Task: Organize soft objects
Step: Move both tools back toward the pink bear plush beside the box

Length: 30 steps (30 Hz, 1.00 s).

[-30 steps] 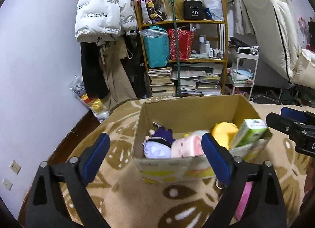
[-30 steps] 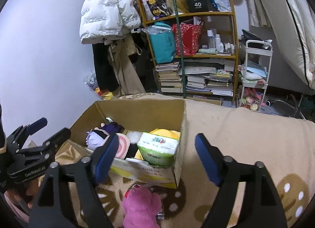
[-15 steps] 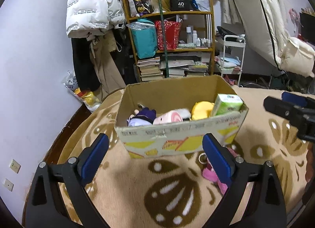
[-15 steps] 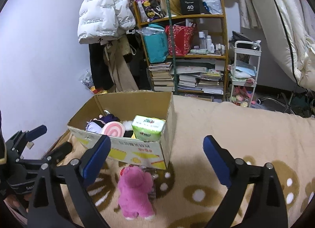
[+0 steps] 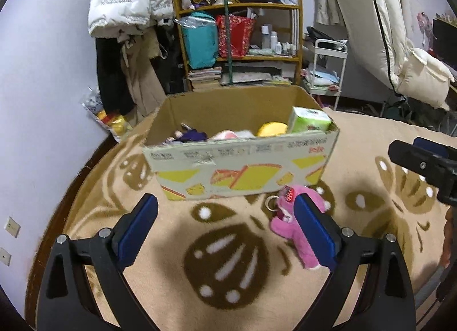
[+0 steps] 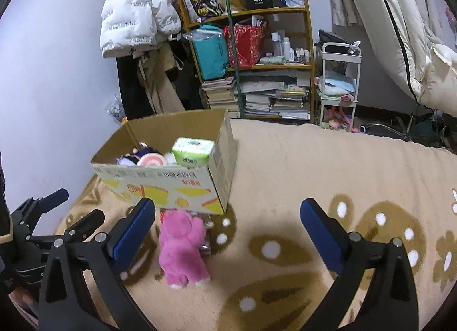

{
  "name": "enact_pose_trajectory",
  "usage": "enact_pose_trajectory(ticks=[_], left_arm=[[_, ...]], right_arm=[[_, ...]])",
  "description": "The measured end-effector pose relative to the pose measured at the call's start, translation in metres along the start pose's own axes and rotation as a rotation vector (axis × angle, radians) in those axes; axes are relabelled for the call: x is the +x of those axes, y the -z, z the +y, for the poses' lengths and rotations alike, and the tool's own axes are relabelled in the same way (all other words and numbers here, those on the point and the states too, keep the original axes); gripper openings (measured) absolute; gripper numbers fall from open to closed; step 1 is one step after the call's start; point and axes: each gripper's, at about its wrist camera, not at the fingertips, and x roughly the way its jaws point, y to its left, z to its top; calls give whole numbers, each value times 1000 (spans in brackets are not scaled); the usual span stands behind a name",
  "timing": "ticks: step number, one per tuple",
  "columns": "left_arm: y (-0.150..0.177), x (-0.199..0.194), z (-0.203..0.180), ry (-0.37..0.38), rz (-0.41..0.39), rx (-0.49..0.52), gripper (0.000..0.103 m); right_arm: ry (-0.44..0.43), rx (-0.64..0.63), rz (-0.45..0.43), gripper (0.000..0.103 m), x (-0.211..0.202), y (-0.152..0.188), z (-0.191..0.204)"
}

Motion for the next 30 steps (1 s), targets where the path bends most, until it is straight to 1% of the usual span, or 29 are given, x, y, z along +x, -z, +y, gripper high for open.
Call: enact_pose_trajectory(ticks=[5, 11, 16, 20, 22, 27, 30], left_arm=[[7, 11, -11, 33, 25, 21, 95], [7, 26, -21, 91, 55, 14, 95], [7, 42, -31, 119, 77, 27, 95], [11, 56, -36, 155, 123, 15, 95], [14, 61, -40, 171, 140, 15, 95], [17, 71, -49, 178, 165, 32, 95], [19, 80, -54, 202, 192, 35, 95]], right_arm=[[1, 9, 7, 103, 2, 4, -4], [18, 29, 23, 103, 15, 3, -12], [25, 51, 61, 103, 30, 4, -17], [0, 93, 121, 103, 48, 6, -24], [-6, 109, 136, 103, 55, 6, -26], [-15, 131, 158, 103, 71, 8, -29], [-13, 148, 180, 103, 80, 9, -31]])
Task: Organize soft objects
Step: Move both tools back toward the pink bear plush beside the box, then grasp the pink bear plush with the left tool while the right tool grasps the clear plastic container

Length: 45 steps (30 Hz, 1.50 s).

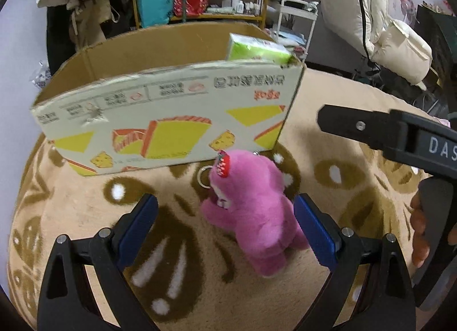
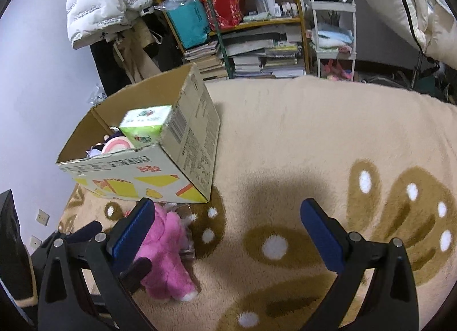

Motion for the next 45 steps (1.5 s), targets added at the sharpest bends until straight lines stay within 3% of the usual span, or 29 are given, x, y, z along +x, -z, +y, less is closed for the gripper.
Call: enact_pose_trajectory(ticks=[6, 10, 18, 24, 28, 37, 45], left_arm=[[0, 14, -11, -23, 22, 30, 95], [1, 20, -12, -49, 32, 28, 95], [1, 34, -1, 23, 107, -39, 95], [2, 39, 6, 142, 146, -106, 74], [6, 36, 4, 139, 141, -96, 70], [-2, 16, 20, 20, 103, -123, 64], [-5, 5, 39, -77, 95, -127, 64]], right_arm=[[11, 61, 53, 103, 18, 5, -6], [17, 31, 96, 103, 27, 8, -1], [20, 6, 126, 102, 37, 13, 7], [18, 8, 133, 96, 39, 13, 5], [17, 9, 137, 95, 40, 14, 7], [11, 5, 141, 94, 44, 13, 8], [-87, -33, 192, 72, 57, 18, 23]])
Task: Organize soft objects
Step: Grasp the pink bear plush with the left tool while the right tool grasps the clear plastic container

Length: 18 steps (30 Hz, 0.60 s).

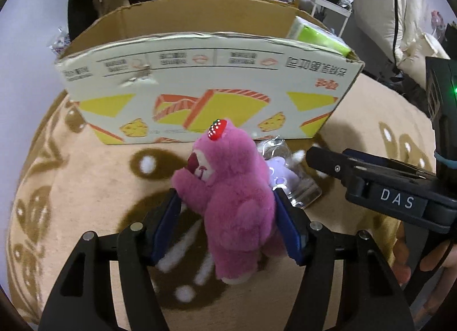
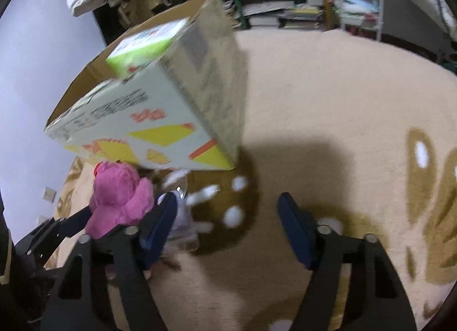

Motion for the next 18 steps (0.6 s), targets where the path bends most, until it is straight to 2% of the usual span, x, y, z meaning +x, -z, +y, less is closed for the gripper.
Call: enact_pose_trajectory(ticks=[1, 3, 6, 13, 18], left_arm=[[0, -2, 1, 2, -1, 3, 64], [1, -6, 3, 0, -4, 7, 64], [2, -8, 7, -23, -11, 15, 64], [9, -7, 6, -48, -9, 24, 64], [10, -8, 18, -57, -6, -15, 64]], right_arm=[[-12, -8, 6, 71, 2, 1, 3], [-29, -40, 15, 61, 5, 2, 11], [-69, -74, 38, 54, 10, 2, 21], [-92, -98, 80, 54, 23, 7, 33], [-116, -65, 92, 54, 27, 6, 28]])
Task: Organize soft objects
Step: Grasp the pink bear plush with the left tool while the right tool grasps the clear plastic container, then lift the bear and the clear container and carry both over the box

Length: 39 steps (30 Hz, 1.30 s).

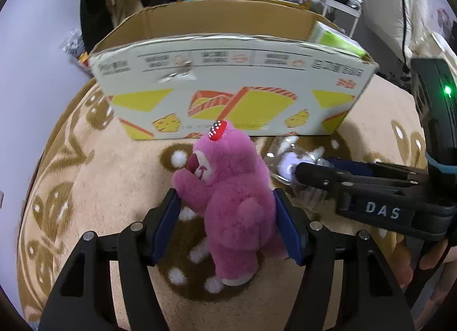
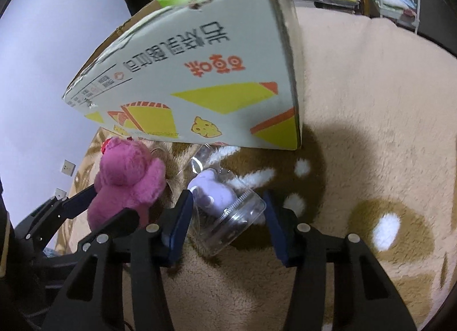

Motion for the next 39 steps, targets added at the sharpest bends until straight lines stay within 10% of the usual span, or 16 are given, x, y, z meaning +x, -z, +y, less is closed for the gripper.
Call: enact_pose_trajectory(ticks=[12, 39], left_arm=[[-1, -13, 15, -44, -39, -13, 64], [-2, -115, 38, -74, -302, -32, 60]], right_arm=[[8, -64, -54, 9, -7, 1, 14], [88, -117, -449, 3, -169, 28, 56]])
